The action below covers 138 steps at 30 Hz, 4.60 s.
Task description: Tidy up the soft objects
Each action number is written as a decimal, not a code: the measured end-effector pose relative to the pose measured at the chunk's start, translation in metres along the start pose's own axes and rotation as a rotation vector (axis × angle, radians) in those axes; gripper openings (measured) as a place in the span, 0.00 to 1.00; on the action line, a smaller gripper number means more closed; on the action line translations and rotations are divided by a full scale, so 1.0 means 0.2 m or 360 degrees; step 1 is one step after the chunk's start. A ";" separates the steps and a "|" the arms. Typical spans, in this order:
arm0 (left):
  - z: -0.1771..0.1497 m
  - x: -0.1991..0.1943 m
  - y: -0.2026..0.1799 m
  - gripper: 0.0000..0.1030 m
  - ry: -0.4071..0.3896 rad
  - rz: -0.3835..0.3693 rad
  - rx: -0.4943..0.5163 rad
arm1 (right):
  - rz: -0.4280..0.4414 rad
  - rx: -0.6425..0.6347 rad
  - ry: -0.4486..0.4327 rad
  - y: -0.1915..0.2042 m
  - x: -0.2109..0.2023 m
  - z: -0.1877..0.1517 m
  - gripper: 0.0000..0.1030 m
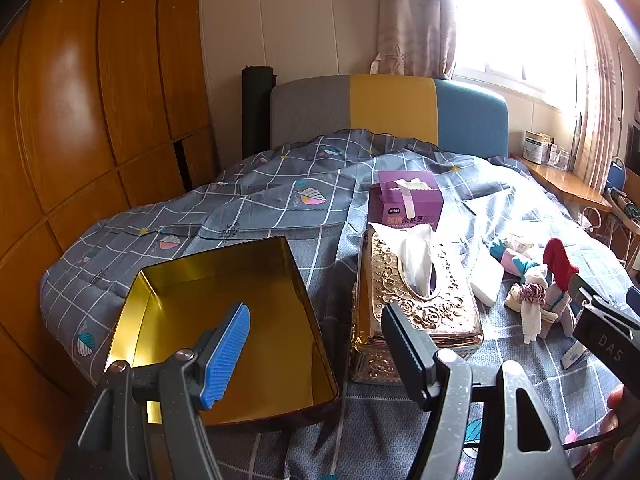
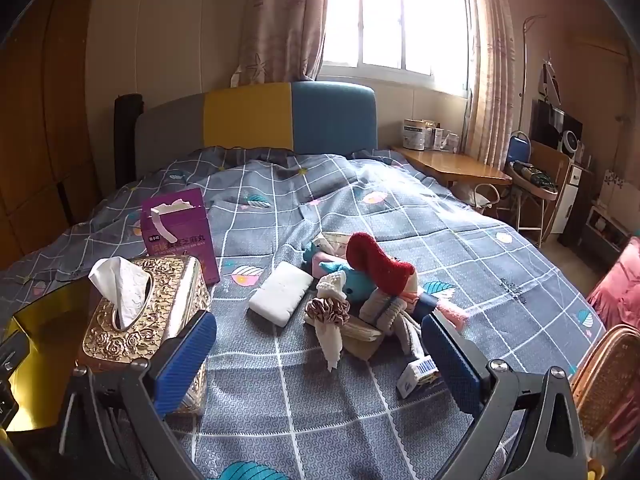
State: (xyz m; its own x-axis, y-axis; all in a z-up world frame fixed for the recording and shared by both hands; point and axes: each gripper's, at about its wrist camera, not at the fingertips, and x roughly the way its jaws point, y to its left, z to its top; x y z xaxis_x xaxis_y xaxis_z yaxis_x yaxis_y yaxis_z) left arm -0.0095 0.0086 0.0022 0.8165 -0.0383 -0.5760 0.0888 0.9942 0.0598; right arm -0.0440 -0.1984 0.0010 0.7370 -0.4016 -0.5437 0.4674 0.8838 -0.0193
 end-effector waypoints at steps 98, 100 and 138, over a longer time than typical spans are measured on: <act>0.18 1.27 -1.37 0.54 0.1013 -0.0604 0.0686 | 0.0182 0.0889 0.0399 -1.04 0.67 0.06 1.00; 0.19 1.25 -1.35 0.52 0.1010 -0.0638 0.0680 | 0.0184 0.0869 0.0384 -1.03 0.66 0.07 1.00; 1.18 1.00 0.11 0.51 0.0290 -0.0191 -0.0254 | 0.0615 -0.0074 0.0713 -0.26 0.93 0.05 0.30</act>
State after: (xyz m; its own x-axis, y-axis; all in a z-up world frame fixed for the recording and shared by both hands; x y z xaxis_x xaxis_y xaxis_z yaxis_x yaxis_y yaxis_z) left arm 0.2906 -0.0004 0.0811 0.6880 -0.1526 -0.7094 0.0761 0.9874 -0.1387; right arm 0.0731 -0.3213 -0.0905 0.5669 0.0831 -0.8196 0.1768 0.9594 0.2196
